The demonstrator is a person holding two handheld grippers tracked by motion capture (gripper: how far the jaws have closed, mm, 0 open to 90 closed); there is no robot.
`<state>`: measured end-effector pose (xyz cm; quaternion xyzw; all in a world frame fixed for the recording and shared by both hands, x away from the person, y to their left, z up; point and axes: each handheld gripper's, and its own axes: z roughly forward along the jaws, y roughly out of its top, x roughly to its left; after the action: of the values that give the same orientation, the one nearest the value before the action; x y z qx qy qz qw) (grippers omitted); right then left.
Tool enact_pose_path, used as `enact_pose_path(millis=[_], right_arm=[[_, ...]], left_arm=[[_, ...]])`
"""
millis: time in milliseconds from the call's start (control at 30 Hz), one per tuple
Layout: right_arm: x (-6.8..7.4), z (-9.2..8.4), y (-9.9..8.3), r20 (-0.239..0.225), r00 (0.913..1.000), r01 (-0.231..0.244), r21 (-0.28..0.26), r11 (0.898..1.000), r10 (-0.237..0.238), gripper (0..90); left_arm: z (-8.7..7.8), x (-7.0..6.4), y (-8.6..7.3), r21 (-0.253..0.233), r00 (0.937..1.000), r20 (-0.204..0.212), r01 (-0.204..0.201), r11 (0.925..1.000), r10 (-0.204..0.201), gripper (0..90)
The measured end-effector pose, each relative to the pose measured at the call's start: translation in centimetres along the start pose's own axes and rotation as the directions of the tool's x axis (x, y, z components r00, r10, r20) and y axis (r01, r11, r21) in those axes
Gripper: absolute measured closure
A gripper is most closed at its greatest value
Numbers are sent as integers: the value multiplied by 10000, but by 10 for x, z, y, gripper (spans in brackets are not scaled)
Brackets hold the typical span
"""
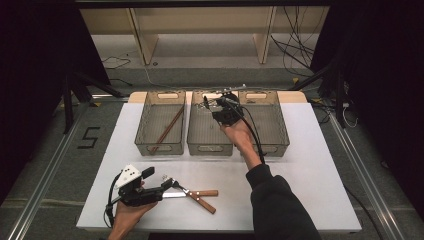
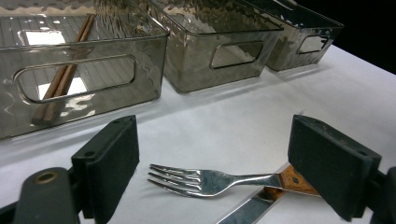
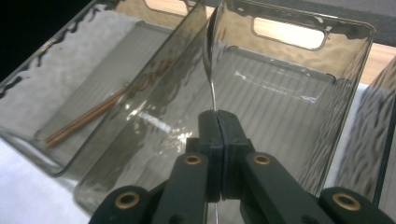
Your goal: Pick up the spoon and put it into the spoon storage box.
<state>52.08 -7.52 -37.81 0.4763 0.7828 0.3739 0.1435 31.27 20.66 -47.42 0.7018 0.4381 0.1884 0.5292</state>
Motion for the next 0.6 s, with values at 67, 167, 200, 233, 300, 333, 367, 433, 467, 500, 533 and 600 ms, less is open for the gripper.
enact_pose_path(millis=[67, 167, 200, 233, 300, 333, 367, 433, 467, 500, 533, 600], right_arm=[[-1, 4, 2, 57, 10000, -56, 53, 10000, 56, 900], [-1, 11, 4, 184, 9998, -44, 146, 9999, 42, 900], [-1, 13, 5, 251, 9997, -46, 195, 9998, 41, 900], [-1, 15, 6, 276, 9996, -65, 217, 9997, 59, 900], [0, 19, 7, 310, 9995, -11, 293, 9996, 1, 900], [0, 21, 7, 355, 9994, 2, 335, 9994, -14, 900], [0, 23, 6, 370, 9993, 14, 378, 9993, -28, 900], [0, 26, 6, 425, 9991, 37, 488, 9988, -58, 900], [0, 28, 5, 428, 9991, 22, 521, 9986, -44, 900], [0, 30, 5, 452, 9990, 17, 558, 9984, -42, 900], [-1, 31, 5, 502, 9987, -32, 612, 9981, 1, 900], [-2, 35, 4, 525, 9986, -47, 712, 9975, 10, 900]], left_arm=[[0, 0, 0, -9, 10000, 5, 3, 10000, -3, 163], [0, 0, 0, -36, 10000, 17, 3, 10000, -3, 163], [0, 0, 0, -40, 10000, 15, -5, 10000, 6, 164], [0, 0, 0, -45, 10000, 16, -22, 10000, 22, 164], [-1, 0, 0, -14, 10000, 27, -91, 10000, 92, 164], [0, 0, 0, -25, 10000, 46, -85, 10000, 85, 163], [0, 0, 0, -15, 9999, 54, -108, 9999, 108, 164], [0, -1, 0, -22, 9999, 58, -147, 9999, 147, 163], [0, -1, 0, -33, 9999, 66, -143, 9999, 143, 164], [0, -1, 0, -31, 9999, 78, -132, 9999, 133, 163], [0, -1, 0, -25, 9999, 72, -132, 9999, 133, 164], [0, -1, 0, -30, 9999, 78, -129, 9999, 129, 164]])
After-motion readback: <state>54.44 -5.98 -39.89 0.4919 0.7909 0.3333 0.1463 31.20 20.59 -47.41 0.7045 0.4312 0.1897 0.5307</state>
